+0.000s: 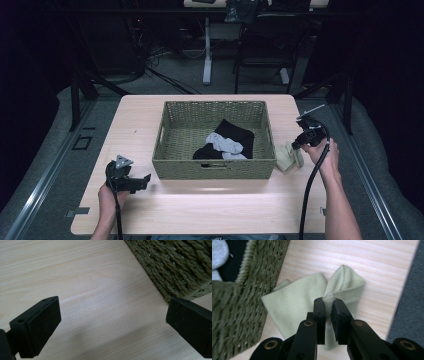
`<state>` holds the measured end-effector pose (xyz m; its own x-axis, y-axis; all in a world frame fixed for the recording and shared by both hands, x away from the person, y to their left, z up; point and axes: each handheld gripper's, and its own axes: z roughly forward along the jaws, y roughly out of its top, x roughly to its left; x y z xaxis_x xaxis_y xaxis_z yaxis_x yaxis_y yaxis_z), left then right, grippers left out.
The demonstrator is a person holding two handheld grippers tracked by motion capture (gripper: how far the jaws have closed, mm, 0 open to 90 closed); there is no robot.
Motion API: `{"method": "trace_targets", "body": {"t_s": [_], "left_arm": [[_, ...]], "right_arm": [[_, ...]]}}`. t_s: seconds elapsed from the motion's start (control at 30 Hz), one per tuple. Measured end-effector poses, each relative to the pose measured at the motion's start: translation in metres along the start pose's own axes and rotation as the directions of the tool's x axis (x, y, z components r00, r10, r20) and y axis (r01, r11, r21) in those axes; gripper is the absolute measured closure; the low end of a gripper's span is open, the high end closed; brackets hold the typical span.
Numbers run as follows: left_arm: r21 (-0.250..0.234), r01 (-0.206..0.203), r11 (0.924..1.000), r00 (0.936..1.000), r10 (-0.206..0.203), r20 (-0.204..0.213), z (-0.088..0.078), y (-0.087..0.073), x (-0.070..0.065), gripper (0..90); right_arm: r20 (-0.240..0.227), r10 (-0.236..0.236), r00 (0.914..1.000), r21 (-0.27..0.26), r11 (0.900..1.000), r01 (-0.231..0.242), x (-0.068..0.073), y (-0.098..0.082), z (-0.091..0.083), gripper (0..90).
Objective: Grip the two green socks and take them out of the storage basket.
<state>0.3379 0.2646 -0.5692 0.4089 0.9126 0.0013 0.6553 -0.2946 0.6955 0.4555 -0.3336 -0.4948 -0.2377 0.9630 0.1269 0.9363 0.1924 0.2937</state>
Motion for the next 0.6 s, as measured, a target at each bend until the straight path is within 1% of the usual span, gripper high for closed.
{"method": "trace_targets", "body": {"t_s": [0.07,0.13,0.17,0.2,0.23,0.27,0.33,0.4,0.43,0.5,0.6], "left_arm": [[-0.001,0.000,1.0000,1.0000,0.000,0.001,0.000,0.000,0.000,0.0],[0.002,0.001,1.0000,1.0000,-0.001,0.000,0.000,0.000,0.000,0.0],[0.000,0.002,1.0000,1.0000,-0.002,-0.001,0.000,0.000,0.000,0.0],[0.000,0.002,1.0000,1.0000,-0.002,-0.001,0.000,0.000,0.001,0.0],[0.000,0.002,1.0000,1.0000,-0.002,-0.001,0.000,0.000,0.001,0.0],[0.000,0.002,1.0000,1.0000,-0.002,-0.002,0.000,0.000,0.001,0.0],[0.000,0.002,1.0000,1.0000,-0.002,-0.001,0.000,0.000,0.001,0.0],[0.000,0.002,1.0000,1.0000,-0.002,-0.001,0.000,0.000,0.000,0.0],[-0.001,0.001,1.0000,1.0000,-0.001,-0.001,0.000,0.000,0.000,0.0],[0.000,0.001,1.0000,1.0000,-0.001,-0.002,-0.001,0.000,0.000,0.0],[-0.002,0.001,1.0000,1.0000,-0.001,-0.002,0.000,0.000,0.000,0.0]], "right_arm": [[-0.008,-0.003,1.0000,0.015,1.000,0.003,0.000,0.000,0.008,81.0],[-0.013,-0.003,0.9999,0.006,1.000,0.003,0.001,0.000,0.013,79.6],[-0.024,-0.003,0.9997,0.008,1.000,0.003,0.001,0.000,0.015,78.1],[-0.020,-0.004,0.9998,0.000,1.000,0.004,0.003,-0.001,0.015,74.6],[-0.026,0.006,0.9997,-0.020,1.000,-0.007,0.004,-0.002,0.014,71.1],[-0.028,-0.010,0.9996,-0.013,1.000,0.010,0.005,-0.002,0.011,66.8],[-0.020,-0.013,0.9997,-0.034,0.999,0.013,0.008,-0.004,0.005,59.7],[-0.022,-0.022,0.9995,-0.051,0.999,0.021,0.010,-0.006,-0.001,55.3],[-0.026,-0.034,0.9991,-0.057,0.998,0.032,0.012,-0.008,-0.006,52.7],[-0.022,-0.038,0.9990,-0.080,0.996,0.036,0.015,-0.012,-0.012,47.3],[-0.025,-0.059,0.9980,-0.117,0.992,0.056,0.019,-0.021,-0.023,39.8]]}}
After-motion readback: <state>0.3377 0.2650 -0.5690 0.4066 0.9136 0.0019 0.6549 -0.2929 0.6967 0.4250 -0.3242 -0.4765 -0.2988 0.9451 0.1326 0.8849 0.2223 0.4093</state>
